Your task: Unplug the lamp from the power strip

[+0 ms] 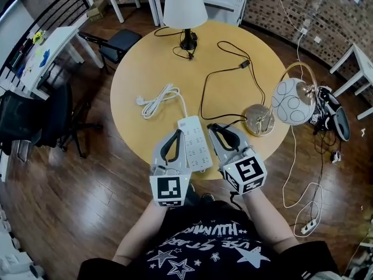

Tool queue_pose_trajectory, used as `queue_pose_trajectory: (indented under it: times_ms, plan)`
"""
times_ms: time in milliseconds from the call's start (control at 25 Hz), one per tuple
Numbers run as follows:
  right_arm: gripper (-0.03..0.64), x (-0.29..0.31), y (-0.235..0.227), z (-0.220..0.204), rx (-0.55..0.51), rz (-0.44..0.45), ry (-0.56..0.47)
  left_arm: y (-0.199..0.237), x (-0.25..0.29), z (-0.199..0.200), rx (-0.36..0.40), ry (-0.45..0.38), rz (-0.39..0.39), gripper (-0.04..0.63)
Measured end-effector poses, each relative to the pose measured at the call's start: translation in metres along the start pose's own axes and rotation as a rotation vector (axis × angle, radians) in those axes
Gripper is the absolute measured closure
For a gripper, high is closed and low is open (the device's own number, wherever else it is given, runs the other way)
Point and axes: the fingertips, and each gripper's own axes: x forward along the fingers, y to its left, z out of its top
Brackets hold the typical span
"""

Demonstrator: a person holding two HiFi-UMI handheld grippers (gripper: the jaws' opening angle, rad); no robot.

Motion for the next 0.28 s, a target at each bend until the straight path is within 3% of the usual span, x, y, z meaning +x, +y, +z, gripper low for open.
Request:
queue_pose_trajectory:
  times_ms: [280]
  plan:
    - [0.562, -0.017, -0.007, -0.012, 0.006, -0.011, 0.029, -0.014, -0.005, -0.004, -0.014, 0.006, -0.013, 0.592]
